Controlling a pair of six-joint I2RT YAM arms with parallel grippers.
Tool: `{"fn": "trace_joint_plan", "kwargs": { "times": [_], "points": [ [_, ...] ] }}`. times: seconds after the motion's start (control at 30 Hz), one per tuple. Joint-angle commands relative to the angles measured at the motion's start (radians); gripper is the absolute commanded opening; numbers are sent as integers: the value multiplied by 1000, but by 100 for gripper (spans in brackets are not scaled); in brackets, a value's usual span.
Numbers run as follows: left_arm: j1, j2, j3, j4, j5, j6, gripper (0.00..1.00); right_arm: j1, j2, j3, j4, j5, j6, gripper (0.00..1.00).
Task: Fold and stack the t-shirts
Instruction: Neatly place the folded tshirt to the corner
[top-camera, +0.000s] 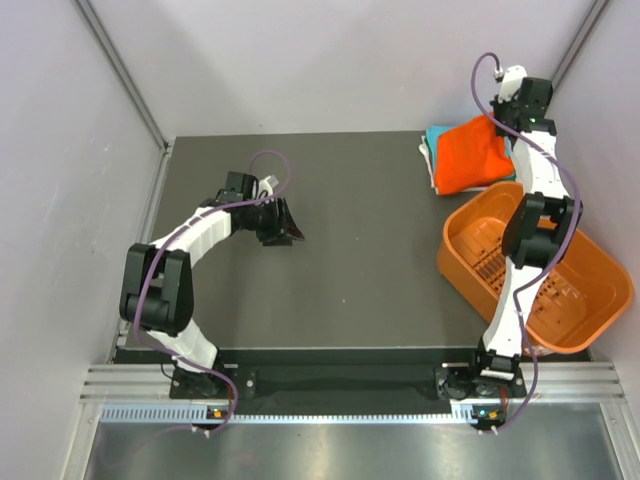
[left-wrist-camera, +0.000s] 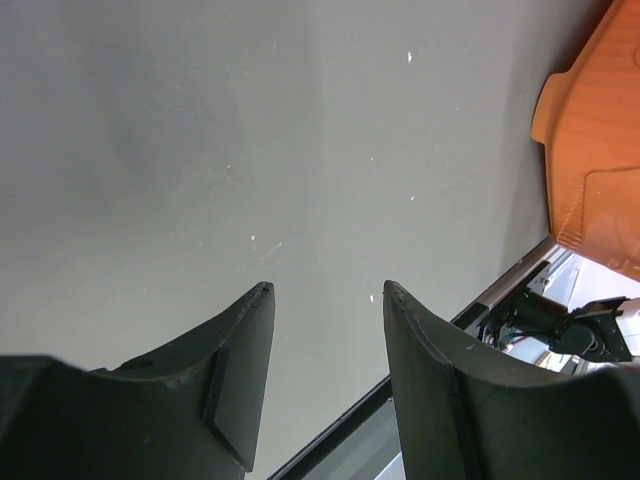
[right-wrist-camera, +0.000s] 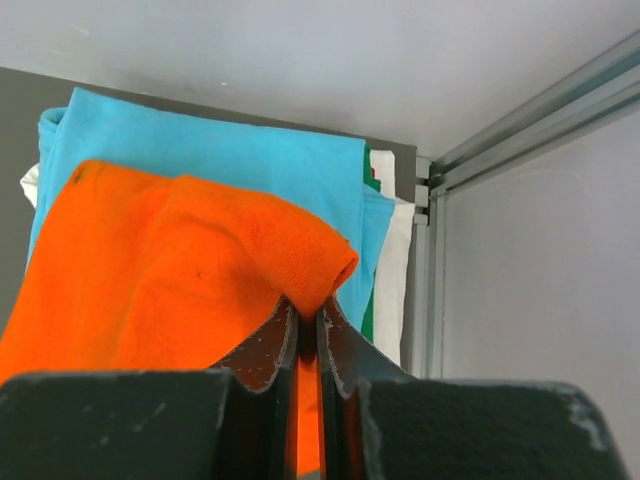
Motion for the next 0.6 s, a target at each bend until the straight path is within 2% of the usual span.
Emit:
{"fn": "trace_joint_plan", "kwargs": {
  "times": [0.0,0.1,0.27,0.57],
  "points": [
    [4,7,28,29,5,10,52,-12,-13,41,115,4,9,0],
    [4,10,31,29,3,8,52,-14,-40,2,160,-8,12,0],
    [4,13,29,28,9,8,52,-6,-150,-157,291,-36,9,0],
    [3,2,28,31,15,5,52,-3,-193,-197,327,-68,6,0]
  ]
}}
